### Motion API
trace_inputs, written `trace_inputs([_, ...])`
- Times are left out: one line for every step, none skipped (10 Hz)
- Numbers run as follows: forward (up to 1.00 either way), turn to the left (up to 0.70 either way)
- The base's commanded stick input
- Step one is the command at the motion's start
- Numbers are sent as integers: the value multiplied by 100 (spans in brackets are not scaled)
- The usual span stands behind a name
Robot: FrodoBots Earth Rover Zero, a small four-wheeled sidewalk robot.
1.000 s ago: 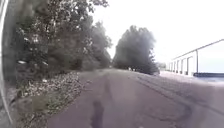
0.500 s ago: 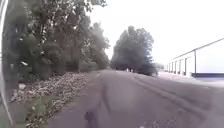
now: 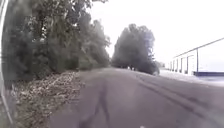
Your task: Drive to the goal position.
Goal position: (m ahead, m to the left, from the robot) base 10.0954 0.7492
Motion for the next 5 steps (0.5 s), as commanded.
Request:
trace_inputs([70, 1])
trace_inputs([70, 1])
trace_inputs([70, 1])
trace_inputs([70, 1])
trace_inputs([70, 1])
